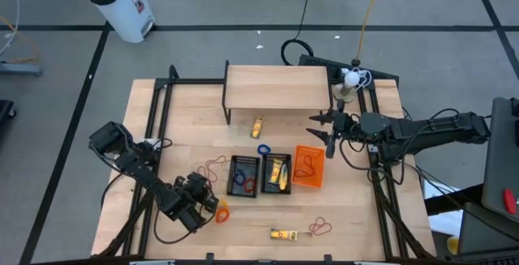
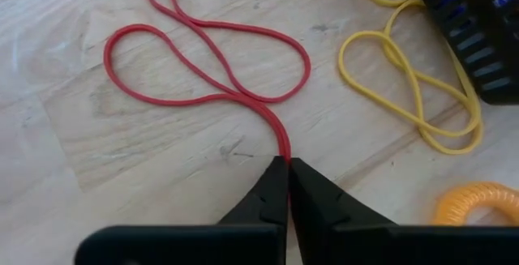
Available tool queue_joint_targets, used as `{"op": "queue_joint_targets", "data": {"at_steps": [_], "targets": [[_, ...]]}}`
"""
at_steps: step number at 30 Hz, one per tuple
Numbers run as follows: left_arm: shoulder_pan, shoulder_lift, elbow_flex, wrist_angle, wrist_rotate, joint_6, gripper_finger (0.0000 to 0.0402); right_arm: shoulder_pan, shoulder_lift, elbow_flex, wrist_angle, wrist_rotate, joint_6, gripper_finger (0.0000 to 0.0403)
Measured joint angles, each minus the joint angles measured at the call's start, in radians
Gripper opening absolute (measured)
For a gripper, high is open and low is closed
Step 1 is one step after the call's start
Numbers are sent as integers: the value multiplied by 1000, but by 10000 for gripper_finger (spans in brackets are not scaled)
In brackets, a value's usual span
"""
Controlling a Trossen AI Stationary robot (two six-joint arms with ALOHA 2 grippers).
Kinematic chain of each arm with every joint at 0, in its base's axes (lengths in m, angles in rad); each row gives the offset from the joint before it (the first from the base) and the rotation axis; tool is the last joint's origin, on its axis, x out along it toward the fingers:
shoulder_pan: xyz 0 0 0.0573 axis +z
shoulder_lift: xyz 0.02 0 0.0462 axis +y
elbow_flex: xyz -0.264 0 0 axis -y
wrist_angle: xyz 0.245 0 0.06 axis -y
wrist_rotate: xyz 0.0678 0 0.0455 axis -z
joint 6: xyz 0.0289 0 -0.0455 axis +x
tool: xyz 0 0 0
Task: Pick & Place Office Desk Supplies
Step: Put the rubber band into the orange basket
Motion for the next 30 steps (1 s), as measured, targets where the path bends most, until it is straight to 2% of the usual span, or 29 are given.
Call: {"op": "queue_joint_targets", "data": {"at_steps": [6, 10, 13, 19, 23, 27, 30], "targets": [[12, -22, 8, -6, -12, 50, 2, 0, 0, 0, 16, 0, -5, 171], [49, -80, 6, -27, 35, 104, 1, 1, 0, 0, 30, 0, -11, 171], [70, -151, 6, -61, 3, 144, 1, 1, 0, 0, 31, -1, -11, 171], [102, -293, 7, -63, -163, 245, 0, 1, 0, 0, 40, -4, -24, 171], [118, -387, 8, -32, -349, 377, 0, 1, 0, 0, 40, -5, 18, 171], [151, -461, 8, 86, -537, 639, 0, 1, 3, 0, 41, -5, 43, 171], [186, -506, 8, 256, -607, 922, 0, 1, 23, -6, 60, -6, 45, 171]]}}
